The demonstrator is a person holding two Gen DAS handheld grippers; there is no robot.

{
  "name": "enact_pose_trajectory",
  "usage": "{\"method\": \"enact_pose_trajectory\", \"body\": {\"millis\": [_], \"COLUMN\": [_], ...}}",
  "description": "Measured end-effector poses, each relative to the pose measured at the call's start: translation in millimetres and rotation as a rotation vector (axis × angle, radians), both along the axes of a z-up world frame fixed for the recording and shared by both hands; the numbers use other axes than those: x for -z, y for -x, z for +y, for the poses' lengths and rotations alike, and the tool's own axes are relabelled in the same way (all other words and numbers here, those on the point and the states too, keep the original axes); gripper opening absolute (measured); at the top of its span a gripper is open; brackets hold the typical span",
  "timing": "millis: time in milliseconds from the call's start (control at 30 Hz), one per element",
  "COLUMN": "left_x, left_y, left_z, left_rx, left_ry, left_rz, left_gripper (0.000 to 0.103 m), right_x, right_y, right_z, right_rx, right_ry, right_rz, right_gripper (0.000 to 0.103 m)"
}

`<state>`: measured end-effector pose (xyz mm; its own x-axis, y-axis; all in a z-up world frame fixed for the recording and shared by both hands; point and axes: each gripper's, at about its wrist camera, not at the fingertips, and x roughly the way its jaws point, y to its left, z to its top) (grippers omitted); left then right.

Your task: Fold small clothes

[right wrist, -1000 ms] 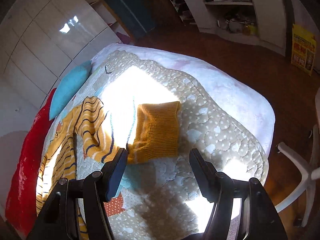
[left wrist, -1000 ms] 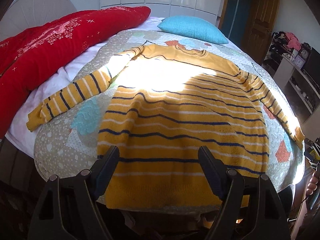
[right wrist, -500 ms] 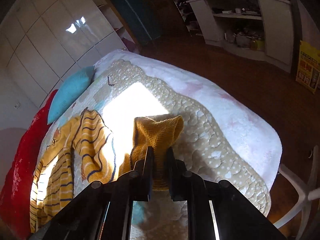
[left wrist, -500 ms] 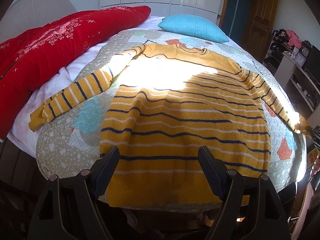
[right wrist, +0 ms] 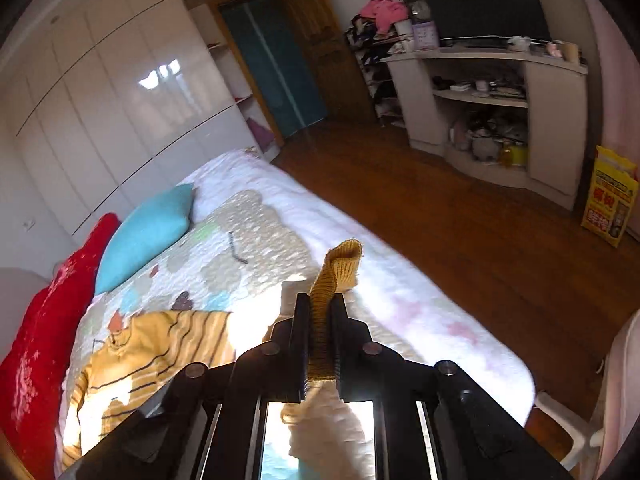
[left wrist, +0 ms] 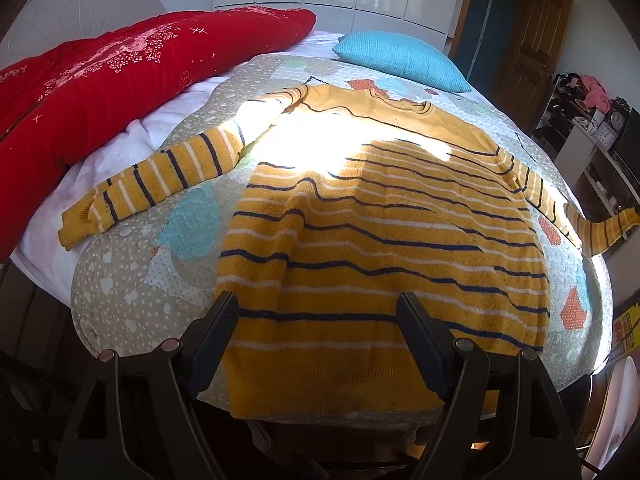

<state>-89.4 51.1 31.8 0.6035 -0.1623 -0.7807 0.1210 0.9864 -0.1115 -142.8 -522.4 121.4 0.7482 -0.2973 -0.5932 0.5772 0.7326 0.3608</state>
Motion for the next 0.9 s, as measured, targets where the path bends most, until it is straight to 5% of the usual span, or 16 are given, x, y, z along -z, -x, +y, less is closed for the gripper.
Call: {"method": "enact_pose_trajectory", "body": {"millis": [233,467,700,900], "left_x": [0.3,14.3,31.9,36.5], "left_y": [-0.2,-8.4,-20.5,-21.3], "left_z": [16.2,43.2,75.0,98.3], "left_rx": [-0.016,-0.058,-0.118,-0.158], "left_ry": [0.039,0.089,0.147,0.159], "left_rz": [-0.022,-0.006,0.058,0.066], "left_gripper": [0.080,0.080,0.080,0.080], "right_x": [0.8,18.9,65.3,90.8], "right_y": [-131.5,-249.2,-327.4,-370.2], "right_z": [112.4,253.1,386.1,456.1], "right_rx": [-0.319,-0.579,-0.795,-0.870], "right_ry": [-0.049,0.030,0.087,0.193], "right_rz": [0.042,0.162,0.279,0.336], "right_gripper": [0.011,0.011,0.002,0.002]}}
